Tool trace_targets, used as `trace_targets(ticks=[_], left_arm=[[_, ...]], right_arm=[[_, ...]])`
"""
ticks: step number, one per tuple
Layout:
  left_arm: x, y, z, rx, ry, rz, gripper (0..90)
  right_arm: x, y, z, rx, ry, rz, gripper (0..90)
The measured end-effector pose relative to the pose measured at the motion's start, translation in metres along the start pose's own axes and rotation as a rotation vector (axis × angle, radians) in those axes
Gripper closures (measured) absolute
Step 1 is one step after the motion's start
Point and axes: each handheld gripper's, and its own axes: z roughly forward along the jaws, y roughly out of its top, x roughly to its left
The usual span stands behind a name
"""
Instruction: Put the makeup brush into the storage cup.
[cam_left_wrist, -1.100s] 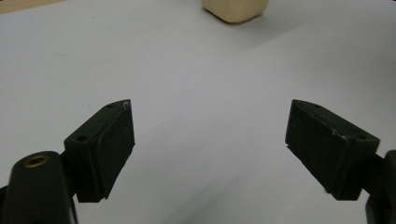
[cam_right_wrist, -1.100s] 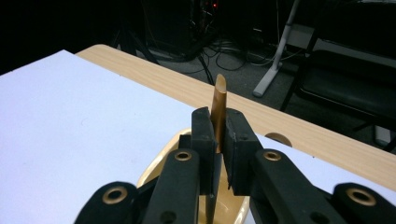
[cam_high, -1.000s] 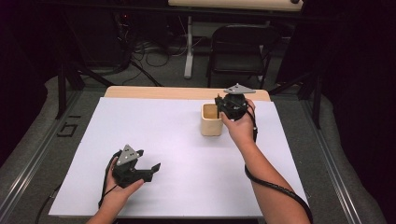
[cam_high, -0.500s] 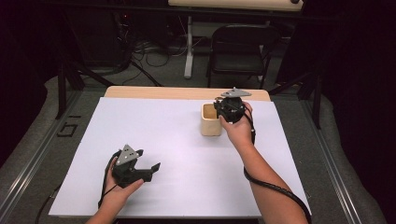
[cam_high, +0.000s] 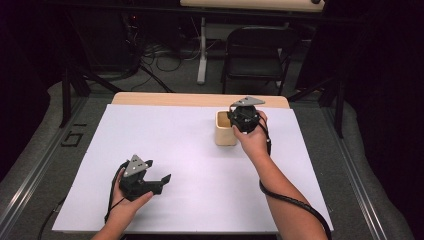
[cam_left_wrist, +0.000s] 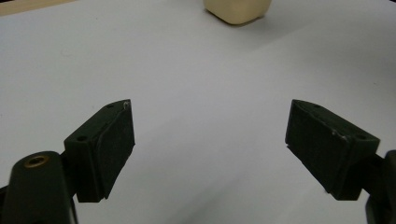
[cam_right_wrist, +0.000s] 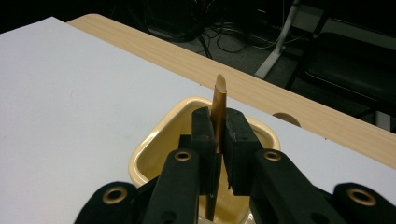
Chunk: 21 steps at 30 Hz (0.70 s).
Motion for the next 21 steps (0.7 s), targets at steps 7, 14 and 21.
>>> trace_targets(ticks=[7,14,21], left_arm=[[0.0006,0.0002,-0.0005,-0.001,0.0,0.0,16.0],[0.0007,0.0001,-0.0005,-0.001,-0.001,0.0,16.0],[0.0005,0.0,-0.0003,0.0,-0.001,0.0,16.0]], right_arm=[[0.0009,-0.0018,0.0025,0.006,-0.001,0.0,84.0],[0.0006,-0.0043,0.0053,0.014,0.001,0.001,84.0],[0.0002,-0.0074,0.0072,0.019,0.001,0.006,83.9]])
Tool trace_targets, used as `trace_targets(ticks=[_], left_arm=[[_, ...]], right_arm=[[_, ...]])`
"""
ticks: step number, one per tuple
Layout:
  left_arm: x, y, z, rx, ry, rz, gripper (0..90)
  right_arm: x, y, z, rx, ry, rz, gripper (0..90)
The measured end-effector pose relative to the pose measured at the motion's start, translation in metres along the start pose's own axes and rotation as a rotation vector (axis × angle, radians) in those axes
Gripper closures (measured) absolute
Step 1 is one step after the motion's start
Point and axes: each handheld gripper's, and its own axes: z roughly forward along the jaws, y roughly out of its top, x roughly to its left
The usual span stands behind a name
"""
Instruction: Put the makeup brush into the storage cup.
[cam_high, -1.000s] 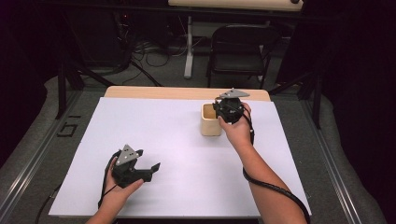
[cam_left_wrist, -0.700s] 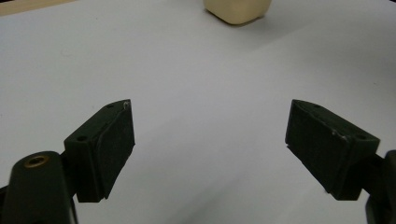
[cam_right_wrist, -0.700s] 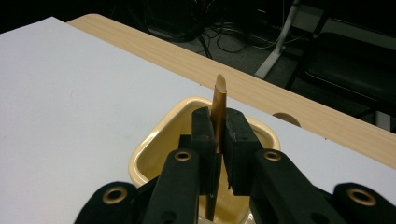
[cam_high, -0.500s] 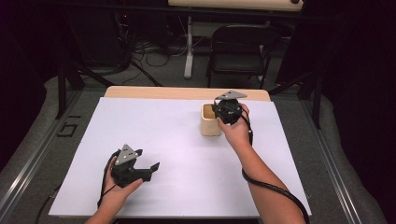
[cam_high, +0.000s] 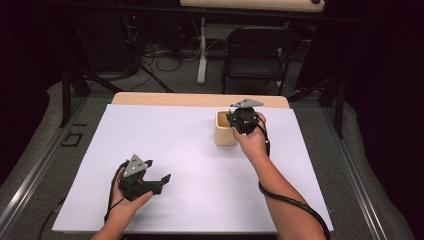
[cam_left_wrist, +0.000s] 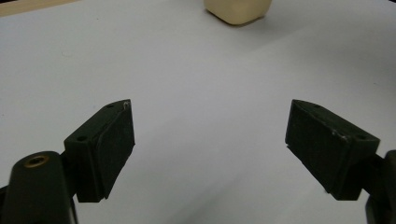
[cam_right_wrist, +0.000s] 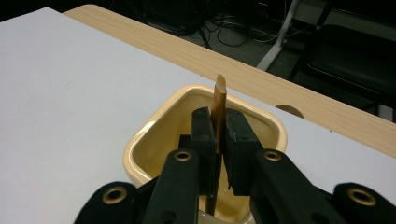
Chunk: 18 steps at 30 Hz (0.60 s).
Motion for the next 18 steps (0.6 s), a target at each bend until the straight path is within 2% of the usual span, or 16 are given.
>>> trace_targets(ticks=[18], left_arm=[[-0.0001,-0.0001,0.0,0.0,0.0,0.0,16.0]], right_arm=[[-0.0009,-0.0036,0.0025,-0.003,0.006,0.01,83.6]])
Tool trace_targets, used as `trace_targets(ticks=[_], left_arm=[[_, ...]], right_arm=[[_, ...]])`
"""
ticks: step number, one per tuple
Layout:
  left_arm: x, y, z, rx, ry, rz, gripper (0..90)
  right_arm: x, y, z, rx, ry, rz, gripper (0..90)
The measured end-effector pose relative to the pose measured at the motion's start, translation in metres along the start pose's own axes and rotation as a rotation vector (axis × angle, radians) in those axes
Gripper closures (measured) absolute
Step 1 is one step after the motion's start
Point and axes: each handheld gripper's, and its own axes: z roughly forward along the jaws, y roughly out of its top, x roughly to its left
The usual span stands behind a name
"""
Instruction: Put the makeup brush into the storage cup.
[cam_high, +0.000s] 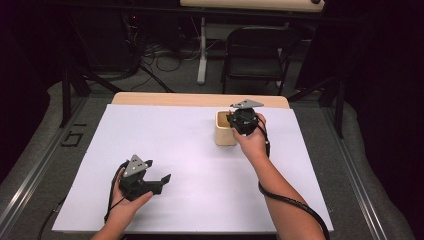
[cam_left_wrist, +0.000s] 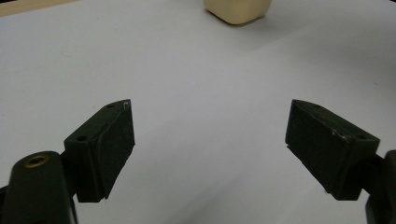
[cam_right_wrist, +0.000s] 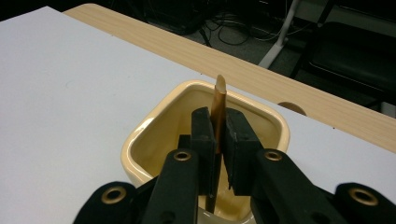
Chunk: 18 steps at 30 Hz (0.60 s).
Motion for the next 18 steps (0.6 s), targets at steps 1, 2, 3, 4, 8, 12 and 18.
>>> trace_targets(ticks=[1,2,3,4,8,12,18], left_arm=[[0.0,0.0,0.0,0.0,0.0,0.0,16.0],[-0.0001,0.0,0.0,0.0,0.0,0.001,16.0],[-0.0001,0.0,0.0,0.0,0.0,0.001,16.0],[-0.0001,0.0,0.0,0.0,0.0,0.0,16.0],[0.0001,0.0001,-0.0001,0.0,0.0,0.001,16.0],[0.0,0.0001,0.0001,0.0,0.0,0.0,16.0],[0.0002,0.0002,-0.0001,0.0,0.0,-0.001,16.0]], right_arm=[[0.0002,-0.0002,0.0002,-0.002,0.0,0.0,83.2],[0.0005,-0.0005,0.0004,-0.004,0.001,0.0,82.2],[0.0007,-0.0006,0.0003,0.001,-0.002,-0.002,80.9],[0.0007,-0.0008,0.0002,0.005,-0.005,-0.007,79.3],[0.0004,-0.0019,0.0003,-0.019,0.002,-0.002,68.2],[0.0005,-0.0023,0.0006,-0.037,-0.006,0.004,55.7],[0.0029,-0.0016,-0.0017,-0.061,-0.011,0.014,42.9]])
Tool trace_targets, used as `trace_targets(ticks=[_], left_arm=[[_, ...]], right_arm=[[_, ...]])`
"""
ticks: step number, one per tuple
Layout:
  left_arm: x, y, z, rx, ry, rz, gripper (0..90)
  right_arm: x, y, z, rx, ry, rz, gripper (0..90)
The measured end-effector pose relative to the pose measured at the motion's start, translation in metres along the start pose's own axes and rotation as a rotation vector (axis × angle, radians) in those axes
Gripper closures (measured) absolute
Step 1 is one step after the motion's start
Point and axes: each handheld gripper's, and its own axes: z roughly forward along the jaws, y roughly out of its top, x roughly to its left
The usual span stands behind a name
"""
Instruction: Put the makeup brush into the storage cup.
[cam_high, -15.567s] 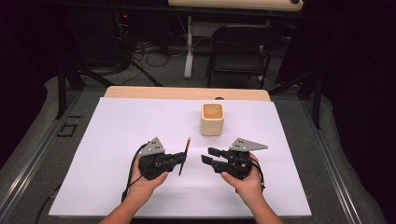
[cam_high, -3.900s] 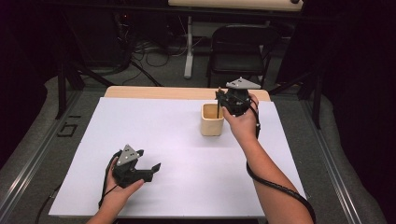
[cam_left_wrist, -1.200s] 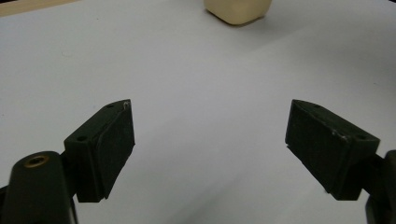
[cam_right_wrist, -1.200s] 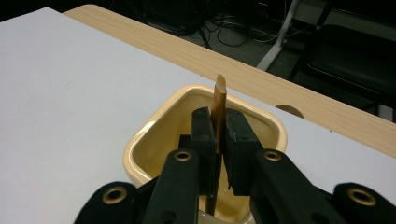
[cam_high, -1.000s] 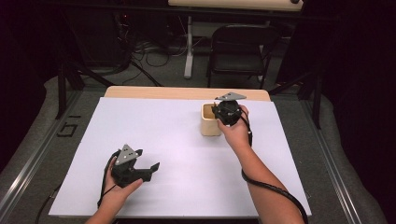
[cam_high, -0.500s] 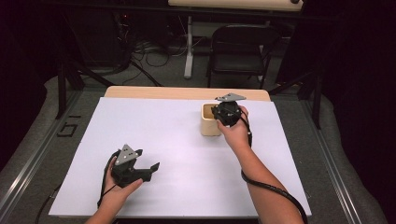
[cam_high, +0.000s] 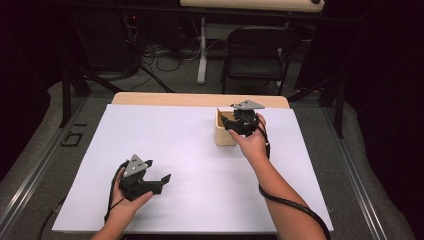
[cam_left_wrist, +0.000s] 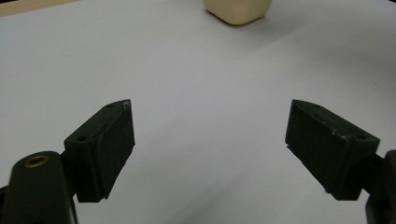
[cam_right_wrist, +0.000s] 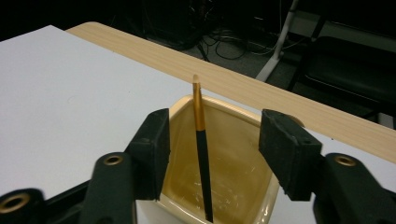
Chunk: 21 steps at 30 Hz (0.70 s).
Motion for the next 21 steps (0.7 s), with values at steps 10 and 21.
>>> trace_targets(ticks=[10,21], left_arm=[[0.0,0.0,0.0,-0.003,0.003,0.001,16.0],[0.001,0.0,0.0,0.0,0.004,0.0,16.0]], right_arm=[[0.005,-0.005,-0.008,-0.005,-0.002,0.007,38.1],[0.013,-0.016,-0.018,-0.012,0.017,-0.01,38.1]])
